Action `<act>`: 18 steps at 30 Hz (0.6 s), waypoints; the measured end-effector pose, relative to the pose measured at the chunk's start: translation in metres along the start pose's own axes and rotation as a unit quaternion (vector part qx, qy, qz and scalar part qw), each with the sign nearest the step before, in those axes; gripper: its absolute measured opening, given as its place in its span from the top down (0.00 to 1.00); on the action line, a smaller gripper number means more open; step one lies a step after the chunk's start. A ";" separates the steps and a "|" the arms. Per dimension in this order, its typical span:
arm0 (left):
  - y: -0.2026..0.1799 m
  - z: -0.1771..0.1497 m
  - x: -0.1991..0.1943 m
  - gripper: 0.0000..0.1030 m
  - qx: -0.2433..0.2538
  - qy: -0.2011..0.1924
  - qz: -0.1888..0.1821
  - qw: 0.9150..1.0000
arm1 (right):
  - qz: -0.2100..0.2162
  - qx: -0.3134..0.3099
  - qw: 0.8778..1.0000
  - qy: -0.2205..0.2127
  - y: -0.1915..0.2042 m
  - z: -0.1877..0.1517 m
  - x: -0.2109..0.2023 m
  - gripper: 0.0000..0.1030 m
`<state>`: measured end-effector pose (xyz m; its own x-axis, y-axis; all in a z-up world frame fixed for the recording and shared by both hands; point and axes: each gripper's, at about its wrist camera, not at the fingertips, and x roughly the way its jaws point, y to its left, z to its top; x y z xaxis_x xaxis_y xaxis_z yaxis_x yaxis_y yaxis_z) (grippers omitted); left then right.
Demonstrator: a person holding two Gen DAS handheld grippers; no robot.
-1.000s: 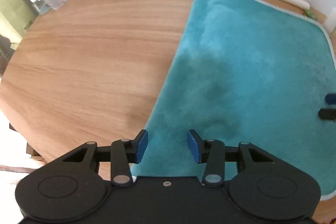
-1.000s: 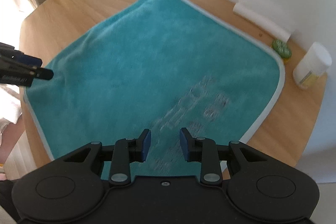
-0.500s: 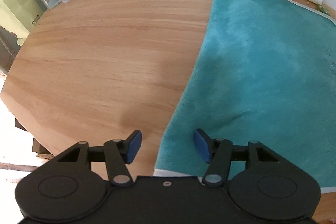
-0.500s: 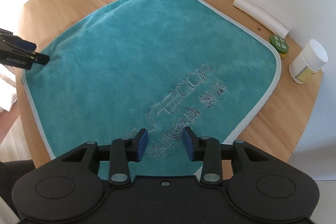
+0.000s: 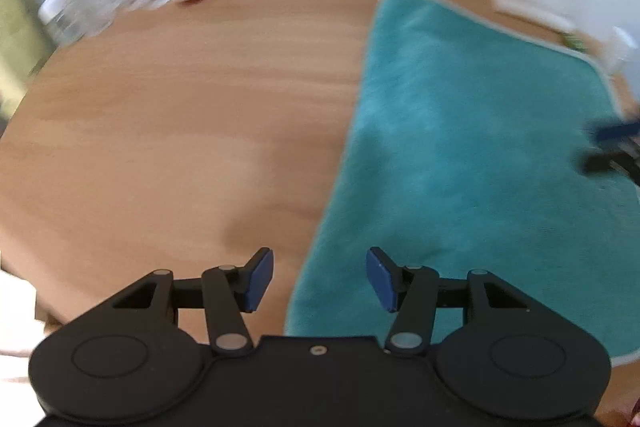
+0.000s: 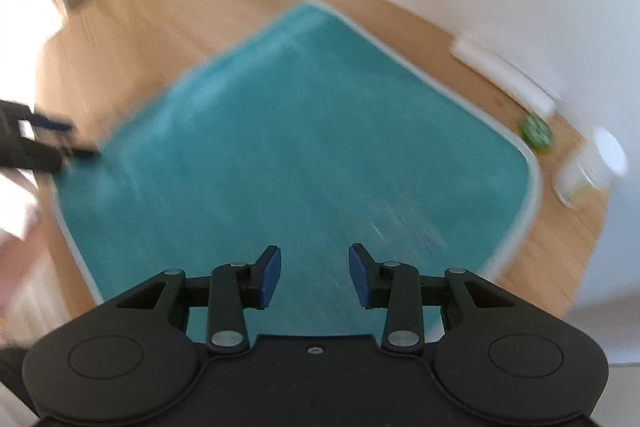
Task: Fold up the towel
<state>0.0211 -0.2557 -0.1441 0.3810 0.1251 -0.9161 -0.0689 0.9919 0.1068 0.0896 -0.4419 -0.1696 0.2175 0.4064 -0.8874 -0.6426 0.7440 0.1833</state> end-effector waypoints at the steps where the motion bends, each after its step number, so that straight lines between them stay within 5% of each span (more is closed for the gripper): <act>1: -0.005 -0.001 0.002 0.48 0.018 0.002 -0.007 1.000 | 0.010 -0.008 1.000 -0.006 0.006 0.010 0.006 0.59; 5: -0.018 -0.010 0.011 0.47 0.055 0.007 -0.009 0.998 | 0.021 -0.049 0.998 -0.012 0.029 0.039 0.031 0.59; 10: 0.000 -0.012 0.016 0.35 0.023 0.021 -0.026 0.999 | 0.021 -0.071 0.997 -0.033 0.048 0.077 0.058 0.58; 18: 0.008 -0.020 0.013 0.34 0.044 0.027 -0.012 0.999 | 0.003 -0.095 0.995 0.017 0.041 0.074 0.090 0.52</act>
<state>0.0069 -0.2470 -0.1632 0.3317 0.1013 -0.9379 0.0215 0.9931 0.1149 0.1372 -0.3349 -0.2109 0.1904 0.3896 -0.9011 -0.7714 0.6271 0.1081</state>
